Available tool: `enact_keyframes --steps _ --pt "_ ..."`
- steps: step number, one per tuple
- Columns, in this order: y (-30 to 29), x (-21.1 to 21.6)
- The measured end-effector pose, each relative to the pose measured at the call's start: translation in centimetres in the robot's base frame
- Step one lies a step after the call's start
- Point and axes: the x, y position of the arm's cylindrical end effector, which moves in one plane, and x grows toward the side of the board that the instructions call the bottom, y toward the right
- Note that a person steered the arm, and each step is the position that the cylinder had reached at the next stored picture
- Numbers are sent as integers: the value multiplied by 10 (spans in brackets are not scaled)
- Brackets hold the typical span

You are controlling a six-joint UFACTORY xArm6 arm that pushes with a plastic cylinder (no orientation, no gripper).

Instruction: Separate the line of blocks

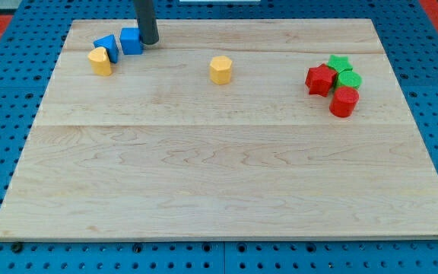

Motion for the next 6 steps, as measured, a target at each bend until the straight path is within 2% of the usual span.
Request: enact_keyframes --steps 1,2,3,6 --pt "-34 -4" --pt "-40 -35" --pt "-81 -36" --pt "-57 99"
